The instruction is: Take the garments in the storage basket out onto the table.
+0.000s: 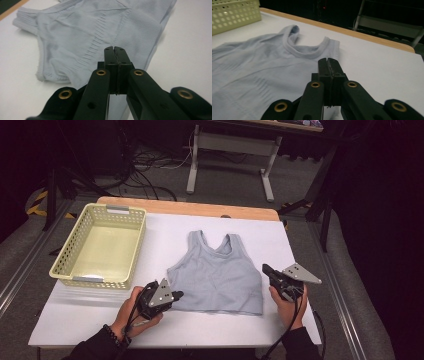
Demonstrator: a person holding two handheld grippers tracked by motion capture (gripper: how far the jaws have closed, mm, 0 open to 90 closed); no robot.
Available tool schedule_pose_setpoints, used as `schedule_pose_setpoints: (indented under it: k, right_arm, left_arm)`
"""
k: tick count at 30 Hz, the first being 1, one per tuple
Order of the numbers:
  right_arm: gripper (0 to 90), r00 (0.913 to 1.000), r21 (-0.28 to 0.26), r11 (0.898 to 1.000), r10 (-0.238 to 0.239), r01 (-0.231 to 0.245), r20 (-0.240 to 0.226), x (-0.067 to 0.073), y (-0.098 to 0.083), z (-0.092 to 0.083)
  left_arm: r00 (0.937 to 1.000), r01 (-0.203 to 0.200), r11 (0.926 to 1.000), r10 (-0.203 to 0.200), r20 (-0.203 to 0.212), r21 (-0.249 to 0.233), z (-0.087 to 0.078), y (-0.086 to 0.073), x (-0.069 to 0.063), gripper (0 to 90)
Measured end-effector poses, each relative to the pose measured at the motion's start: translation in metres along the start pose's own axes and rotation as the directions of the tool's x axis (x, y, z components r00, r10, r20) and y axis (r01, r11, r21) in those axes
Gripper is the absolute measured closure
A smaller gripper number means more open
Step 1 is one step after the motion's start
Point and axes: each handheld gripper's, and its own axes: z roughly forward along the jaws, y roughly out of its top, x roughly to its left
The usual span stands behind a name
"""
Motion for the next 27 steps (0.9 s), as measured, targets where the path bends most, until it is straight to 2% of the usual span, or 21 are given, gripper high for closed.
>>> schedule_pose_setpoints:
  k: [1,2,5,6,8,10,11,12,13,16,18,19,23,25,27]
  right_arm:
    - [89.6,1.0000,0.000,1.000,0.000,0.000,0.000,0.000,0.000,0.000]
    - [89.1,0.9996,-0.013,1.000,-0.010,0.010,-0.027,0.006,0.001,-0.003]
    - [87.8,0.9987,-0.009,1.000,-0.017,0.016,-0.047,0.011,0.001,-0.004]
    - [86.9,0.9976,-0.013,1.000,-0.027,0.026,-0.064,0.016,0.001,-0.006]
    - [85.9,0.9971,-0.014,0.999,-0.033,0.032,-0.069,0.017,0.002,-0.007]
    - [79.6,0.9948,-0.035,0.998,-0.050,0.047,-0.089,0.023,0.003,-0.013]
    - [79.6,0.9948,-0.035,0.998,-0.050,0.047,-0.089,0.023,0.003,-0.013]
    - [71.0,0.9922,-0.054,0.997,-0.054,0.048,-0.113,0.026,0.003,-0.016]
    - [71.0,0.9922,-0.054,0.997,-0.054,0.048,-0.113,0.026,0.003,-0.016]
    - [61.1,0.9884,-0.075,0.994,-0.084,0.075,-0.126,0.032,0.000,-0.022]
    - [59.3,0.9878,-0.078,0.994,-0.088,0.079,-0.129,0.034,0.000,-0.023]
    - [52.6,0.9868,-0.082,0.992,-0.102,0.092,-0.126,0.038,-0.001,-0.026]
    - [47.2,0.9860,-0.092,0.992,-0.101,0.089,-0.133,0.041,-0.003,-0.031]
    - [40.8,0.9862,-0.097,0.991,-0.102,0.089,-0.131,0.044,-0.004,-0.033]
    - [36.5,0.9879,-0.106,0.990,-0.104,0.092,-0.115,0.046,-0.005,-0.036]
  left_arm:
    - [0.9999,0.012,0.9999,-0.012,0.002,-0.010,-0.002,0.000,0.002,90.0]
    - [0.9994,0.034,0.9990,-0.034,0.012,-0.027,-0.004,0.000,0.004,89.3]
    - [0.9992,0.038,0.9983,-0.038,-0.008,-0.045,-0.009,0.001,0.006,87.0]
    - [0.9991,0.032,0.9979,-0.033,-0.026,-0.056,-0.013,0.001,0.006,86.1]
    - [0.9989,0.035,0.9976,-0.037,-0.028,-0.059,-0.014,0.001,0.006,85.8]
    - [0.9983,0.034,0.9965,-0.037,-0.045,-0.076,-0.018,0.003,0.007,82.9]
    - [0.9983,0.034,0.9965,-0.037,-0.045,-0.076,-0.018,0.003,0.007,82.2]
    - [0.9981,0.027,0.9957,-0.031,-0.054,-0.089,-0.021,0.005,0.007,81.0]
    - [0.9981,0.027,0.9957,-0.031,-0.054,-0.089,-0.021,0.005,0.007,79.4]
    - [0.9969,0.018,0.9932,-0.026,-0.074,-0.115,-0.027,0.007,0.006,74.0]
    - [0.9967,0.014,0.9914,-0.024,-0.078,-0.130,-0.029,0.007,0.006,72.5]
    - [0.9969,0.011,0.9892,-0.022,-0.075,-0.146,-0.031,0.006,0.006,67.3]
    - [0.9970,0.005,0.9859,-0.018,-0.075,-0.167,-0.033,0.004,0.004,60.8]
    - [0.9949,-0.018,0.9863,0.001,-0.101,-0.164,-0.034,0.002,0.001,56.0]
    - [0.9944,-0.026,0.9855,0.008,-0.106,-0.168,-0.036,-0.001,-0.001,47.7]
